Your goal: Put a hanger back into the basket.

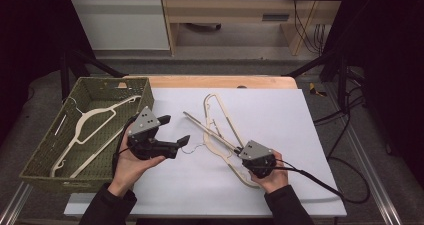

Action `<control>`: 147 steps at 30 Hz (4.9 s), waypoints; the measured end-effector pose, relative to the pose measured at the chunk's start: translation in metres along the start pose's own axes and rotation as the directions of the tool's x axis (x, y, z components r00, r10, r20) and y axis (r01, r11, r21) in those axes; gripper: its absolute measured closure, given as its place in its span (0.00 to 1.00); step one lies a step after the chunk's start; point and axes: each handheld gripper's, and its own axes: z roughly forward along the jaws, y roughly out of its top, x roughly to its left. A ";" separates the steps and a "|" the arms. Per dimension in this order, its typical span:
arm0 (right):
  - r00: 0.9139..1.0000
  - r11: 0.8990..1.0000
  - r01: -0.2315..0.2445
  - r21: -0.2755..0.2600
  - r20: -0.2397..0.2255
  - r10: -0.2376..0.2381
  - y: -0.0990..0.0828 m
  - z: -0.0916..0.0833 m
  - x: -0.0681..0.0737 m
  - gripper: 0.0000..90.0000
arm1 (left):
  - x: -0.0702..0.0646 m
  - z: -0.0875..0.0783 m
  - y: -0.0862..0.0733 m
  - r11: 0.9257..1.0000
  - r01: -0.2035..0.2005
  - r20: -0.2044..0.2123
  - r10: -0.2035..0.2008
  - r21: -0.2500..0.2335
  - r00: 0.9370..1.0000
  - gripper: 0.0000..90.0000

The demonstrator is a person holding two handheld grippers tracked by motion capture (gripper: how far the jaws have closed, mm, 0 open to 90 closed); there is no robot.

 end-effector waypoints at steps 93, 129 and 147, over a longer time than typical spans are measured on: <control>0.929 0.914 -0.360 -0.190 -0.161 0.332 -0.008 -0.059 -0.035 0.13 | -0.027 0.022 -0.027 0.982 -0.037 0.154 0.008 0.184 0.988 0.96; 0.903 0.872 -0.428 -0.236 -0.074 0.423 -0.026 -0.072 -0.054 0.03 | 0.077 -0.090 0.036 0.994 0.015 -0.058 -0.009 0.112 0.998 0.96; 0.904 0.874 -0.423 -0.240 -0.050 0.425 -0.027 -0.074 -0.055 0.02 | 0.137 -0.117 0.012 0.988 0.101 -0.155 -0.083 0.117 0.984 0.96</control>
